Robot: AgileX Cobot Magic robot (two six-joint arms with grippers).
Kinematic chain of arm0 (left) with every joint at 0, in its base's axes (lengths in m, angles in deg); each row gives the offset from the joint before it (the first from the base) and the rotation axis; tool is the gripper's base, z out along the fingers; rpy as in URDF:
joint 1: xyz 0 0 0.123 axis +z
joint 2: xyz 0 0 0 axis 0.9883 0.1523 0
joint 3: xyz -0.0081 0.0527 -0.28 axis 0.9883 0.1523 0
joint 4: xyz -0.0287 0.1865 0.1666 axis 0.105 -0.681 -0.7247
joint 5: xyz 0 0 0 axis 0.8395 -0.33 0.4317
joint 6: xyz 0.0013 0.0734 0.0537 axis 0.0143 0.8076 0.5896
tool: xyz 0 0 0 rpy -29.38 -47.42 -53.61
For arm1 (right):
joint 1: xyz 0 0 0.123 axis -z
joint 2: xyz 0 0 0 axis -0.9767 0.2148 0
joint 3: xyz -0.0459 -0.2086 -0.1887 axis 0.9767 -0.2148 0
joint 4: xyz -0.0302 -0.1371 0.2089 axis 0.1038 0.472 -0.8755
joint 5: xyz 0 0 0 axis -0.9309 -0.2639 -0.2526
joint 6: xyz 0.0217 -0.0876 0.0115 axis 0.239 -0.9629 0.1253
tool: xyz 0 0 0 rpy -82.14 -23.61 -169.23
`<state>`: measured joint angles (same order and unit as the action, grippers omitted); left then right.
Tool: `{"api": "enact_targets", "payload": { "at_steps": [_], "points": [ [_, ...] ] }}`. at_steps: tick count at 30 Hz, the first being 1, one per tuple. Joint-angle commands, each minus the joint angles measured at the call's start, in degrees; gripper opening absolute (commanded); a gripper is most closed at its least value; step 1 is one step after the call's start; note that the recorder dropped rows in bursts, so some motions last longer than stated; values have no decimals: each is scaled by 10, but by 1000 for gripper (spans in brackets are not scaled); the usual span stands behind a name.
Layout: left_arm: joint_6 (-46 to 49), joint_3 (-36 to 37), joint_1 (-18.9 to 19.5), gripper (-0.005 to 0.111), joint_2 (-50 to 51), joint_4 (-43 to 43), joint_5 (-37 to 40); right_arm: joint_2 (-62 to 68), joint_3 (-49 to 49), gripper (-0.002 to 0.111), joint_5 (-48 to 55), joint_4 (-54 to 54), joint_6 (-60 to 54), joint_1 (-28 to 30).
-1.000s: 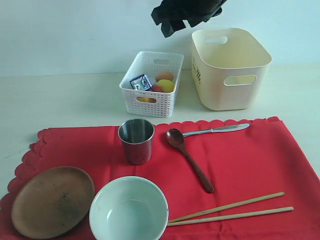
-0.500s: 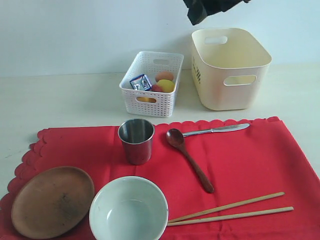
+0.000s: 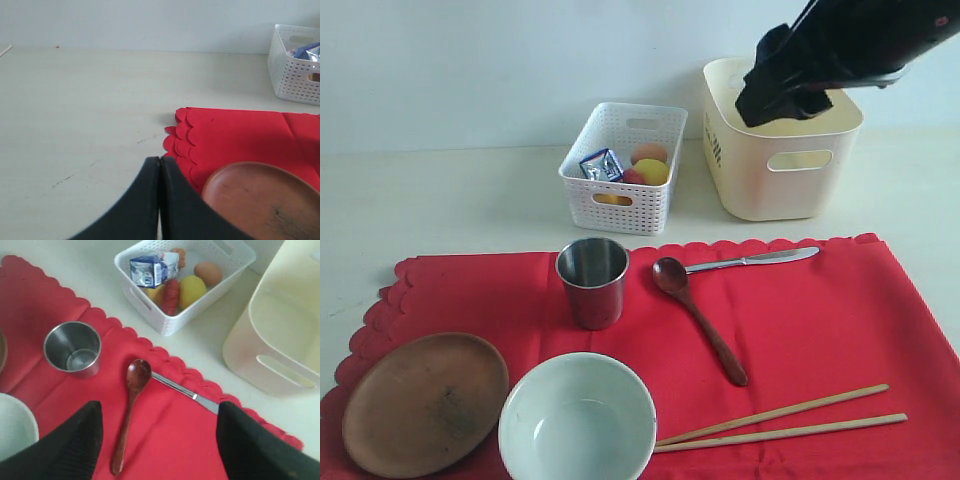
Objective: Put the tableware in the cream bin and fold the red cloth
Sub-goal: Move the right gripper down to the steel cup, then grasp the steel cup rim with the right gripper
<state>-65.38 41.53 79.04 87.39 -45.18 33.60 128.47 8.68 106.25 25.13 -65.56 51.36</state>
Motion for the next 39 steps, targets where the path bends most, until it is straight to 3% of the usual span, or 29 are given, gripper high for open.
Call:
{"api": "enact_targets", "payload": {
  "at_steps": [1, 5, 12, 34, 39],
  "points": [
    [-2, 0, 2, 0, -4, 0, -6, 5, -29, 62, -23, -95, -58, 3],
    [-2, 0, 2, 0, -4, 0, -6, 54, -32, 62, -17, -217, -120, 3],
    [-2, 0, 2, 0, -4, 0, -6, 180, -32, 68, -49, -298, -176, 3],
    [-2, 0, 2, 0, -4, 0, -6, 405, 109, 69, -79, -298, -147, -6],
    [-2, 0, 2, 0, -4, 0, -6, 427, 124, 54, -79, -286, -147, -19]
  ]
}}
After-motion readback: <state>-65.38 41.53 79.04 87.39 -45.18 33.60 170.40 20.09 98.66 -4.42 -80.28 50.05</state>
